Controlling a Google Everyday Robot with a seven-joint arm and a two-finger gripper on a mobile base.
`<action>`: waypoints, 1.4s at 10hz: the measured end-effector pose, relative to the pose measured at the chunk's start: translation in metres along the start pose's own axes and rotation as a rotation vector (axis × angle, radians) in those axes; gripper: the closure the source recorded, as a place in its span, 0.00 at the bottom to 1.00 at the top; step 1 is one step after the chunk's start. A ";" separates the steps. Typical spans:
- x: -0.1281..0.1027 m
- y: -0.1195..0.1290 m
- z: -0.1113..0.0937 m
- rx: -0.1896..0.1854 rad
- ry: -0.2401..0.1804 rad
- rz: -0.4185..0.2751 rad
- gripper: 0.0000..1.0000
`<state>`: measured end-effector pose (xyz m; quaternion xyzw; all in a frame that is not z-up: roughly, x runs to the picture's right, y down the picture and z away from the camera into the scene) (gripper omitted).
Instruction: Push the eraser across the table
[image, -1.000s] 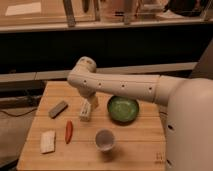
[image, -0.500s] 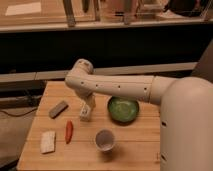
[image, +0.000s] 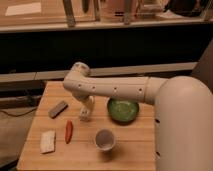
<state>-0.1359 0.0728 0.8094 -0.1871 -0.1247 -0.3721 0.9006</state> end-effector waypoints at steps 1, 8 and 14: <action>-0.005 -0.005 0.003 0.003 -0.002 -0.015 0.20; -0.014 -0.014 0.021 0.029 0.001 -0.060 0.20; -0.028 -0.025 0.033 0.045 -0.003 -0.113 0.42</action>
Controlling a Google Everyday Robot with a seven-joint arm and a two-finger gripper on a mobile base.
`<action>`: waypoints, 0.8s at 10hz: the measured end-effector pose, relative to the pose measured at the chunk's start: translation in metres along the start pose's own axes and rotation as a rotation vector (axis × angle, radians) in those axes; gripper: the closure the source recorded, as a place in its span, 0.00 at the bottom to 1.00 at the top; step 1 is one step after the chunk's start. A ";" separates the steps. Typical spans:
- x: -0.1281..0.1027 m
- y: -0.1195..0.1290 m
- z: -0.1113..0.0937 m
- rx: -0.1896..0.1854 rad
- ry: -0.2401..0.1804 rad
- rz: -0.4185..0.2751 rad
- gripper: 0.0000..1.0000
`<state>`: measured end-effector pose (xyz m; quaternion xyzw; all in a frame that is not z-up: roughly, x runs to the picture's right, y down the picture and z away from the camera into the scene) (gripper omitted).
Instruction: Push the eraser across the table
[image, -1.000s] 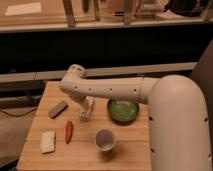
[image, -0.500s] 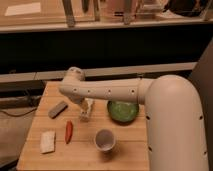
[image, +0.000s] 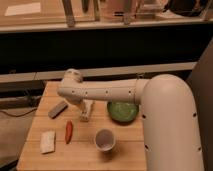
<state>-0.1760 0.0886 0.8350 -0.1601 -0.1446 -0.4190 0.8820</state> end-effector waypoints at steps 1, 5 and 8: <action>-0.004 -0.003 0.003 0.003 -0.002 -0.009 0.54; -0.009 -0.010 0.011 0.006 -0.004 -0.031 0.92; -0.011 -0.012 0.017 0.006 -0.005 -0.045 0.87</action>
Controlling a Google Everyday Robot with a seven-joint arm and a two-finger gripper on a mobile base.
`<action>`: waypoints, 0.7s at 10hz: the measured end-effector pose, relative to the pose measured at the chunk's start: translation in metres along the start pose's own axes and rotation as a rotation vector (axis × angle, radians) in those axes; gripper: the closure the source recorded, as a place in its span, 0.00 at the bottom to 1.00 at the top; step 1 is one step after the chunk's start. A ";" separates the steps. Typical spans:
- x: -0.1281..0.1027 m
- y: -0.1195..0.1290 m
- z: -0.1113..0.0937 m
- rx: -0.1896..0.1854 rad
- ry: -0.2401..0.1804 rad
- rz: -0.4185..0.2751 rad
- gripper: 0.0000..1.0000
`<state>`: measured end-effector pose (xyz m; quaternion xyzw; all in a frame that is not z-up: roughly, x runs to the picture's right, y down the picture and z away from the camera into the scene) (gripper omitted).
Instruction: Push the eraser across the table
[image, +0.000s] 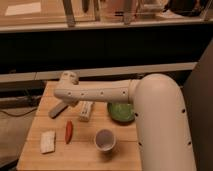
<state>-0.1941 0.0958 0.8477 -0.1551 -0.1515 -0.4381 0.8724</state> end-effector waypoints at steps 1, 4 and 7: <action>-0.001 -0.002 0.003 0.000 0.000 -0.009 0.75; -0.004 -0.007 0.008 0.001 -0.001 -0.027 0.46; -0.002 -0.008 0.014 -0.001 0.001 -0.035 0.49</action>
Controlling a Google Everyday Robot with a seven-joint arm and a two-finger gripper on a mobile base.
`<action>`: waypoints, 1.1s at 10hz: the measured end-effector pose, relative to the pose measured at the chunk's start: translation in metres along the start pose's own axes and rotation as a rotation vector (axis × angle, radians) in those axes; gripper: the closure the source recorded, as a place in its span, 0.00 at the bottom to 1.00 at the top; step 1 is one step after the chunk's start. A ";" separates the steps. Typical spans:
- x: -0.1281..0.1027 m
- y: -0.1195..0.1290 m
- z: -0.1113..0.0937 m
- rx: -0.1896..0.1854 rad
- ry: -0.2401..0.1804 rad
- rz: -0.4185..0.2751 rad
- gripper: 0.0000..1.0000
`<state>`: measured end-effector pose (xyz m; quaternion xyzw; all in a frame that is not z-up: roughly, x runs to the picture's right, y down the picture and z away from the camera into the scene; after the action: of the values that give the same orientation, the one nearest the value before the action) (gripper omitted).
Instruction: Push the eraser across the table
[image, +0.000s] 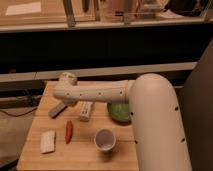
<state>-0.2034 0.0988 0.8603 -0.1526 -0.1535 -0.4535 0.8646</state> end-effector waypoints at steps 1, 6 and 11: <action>-0.001 -0.001 0.001 0.000 -0.001 -0.004 0.57; -0.003 -0.006 0.010 -0.006 0.001 -0.028 0.96; -0.004 -0.011 0.017 -0.010 0.004 -0.046 0.96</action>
<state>-0.2167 0.1023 0.8757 -0.1525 -0.1532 -0.4744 0.8534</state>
